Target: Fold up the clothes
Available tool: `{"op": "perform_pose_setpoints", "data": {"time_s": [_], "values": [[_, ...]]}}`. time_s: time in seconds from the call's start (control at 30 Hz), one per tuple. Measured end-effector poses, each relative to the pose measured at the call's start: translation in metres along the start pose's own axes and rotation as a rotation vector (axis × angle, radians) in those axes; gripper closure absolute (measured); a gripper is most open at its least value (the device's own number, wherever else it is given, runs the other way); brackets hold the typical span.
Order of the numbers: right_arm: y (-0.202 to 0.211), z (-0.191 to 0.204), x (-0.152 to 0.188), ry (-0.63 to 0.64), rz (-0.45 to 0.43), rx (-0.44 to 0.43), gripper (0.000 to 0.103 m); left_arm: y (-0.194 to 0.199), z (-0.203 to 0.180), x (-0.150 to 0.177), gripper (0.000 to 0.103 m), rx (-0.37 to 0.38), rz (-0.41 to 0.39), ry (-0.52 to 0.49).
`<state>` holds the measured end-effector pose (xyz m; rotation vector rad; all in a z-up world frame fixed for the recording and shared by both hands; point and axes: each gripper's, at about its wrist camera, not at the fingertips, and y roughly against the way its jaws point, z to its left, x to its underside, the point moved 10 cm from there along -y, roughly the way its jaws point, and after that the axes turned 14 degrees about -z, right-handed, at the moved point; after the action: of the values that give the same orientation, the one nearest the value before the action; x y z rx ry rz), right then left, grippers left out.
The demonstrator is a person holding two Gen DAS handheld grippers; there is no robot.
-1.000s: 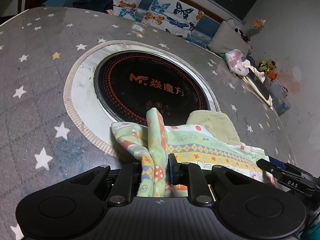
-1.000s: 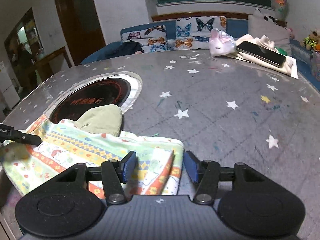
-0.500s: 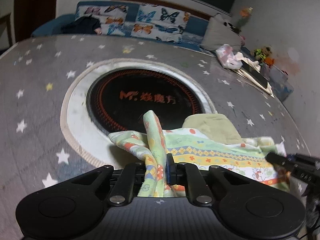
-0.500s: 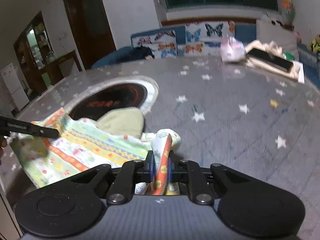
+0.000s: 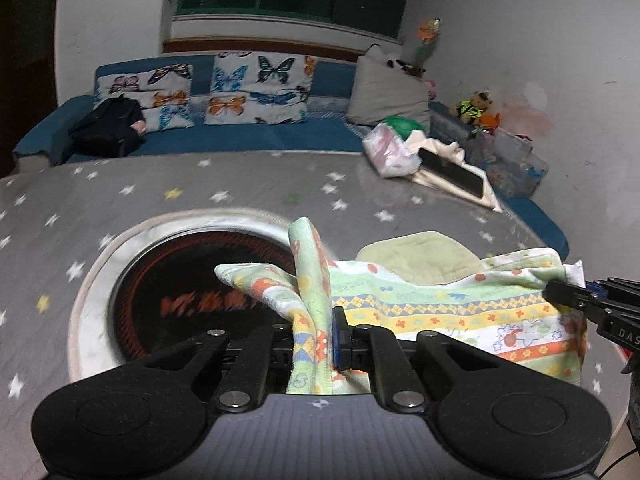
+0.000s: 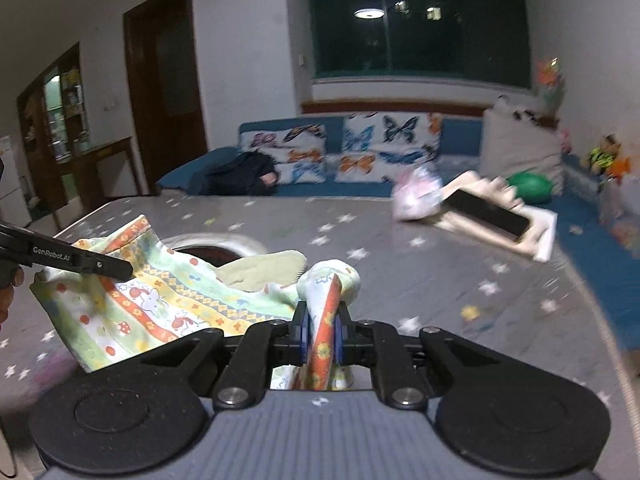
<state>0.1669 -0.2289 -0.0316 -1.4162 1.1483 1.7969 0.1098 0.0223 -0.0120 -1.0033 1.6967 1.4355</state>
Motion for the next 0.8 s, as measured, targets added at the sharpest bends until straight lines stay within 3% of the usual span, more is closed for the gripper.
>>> {"op": "perform_pose_setpoints", "data": {"time_s": [0.4, 0.8], "values": [[-0.009, -0.075, -0.022, 0.041, -0.01, 0.153, 0.092, -0.063, -0.061, -0.031, 0.093, 0.07, -0.003, -0.062], [-0.037, -0.127, 0.006, 0.034, 0.057, 0.246, 0.092, -0.13, -0.092, -0.005, 0.092, 0.116, 0.1, -0.054]]}}
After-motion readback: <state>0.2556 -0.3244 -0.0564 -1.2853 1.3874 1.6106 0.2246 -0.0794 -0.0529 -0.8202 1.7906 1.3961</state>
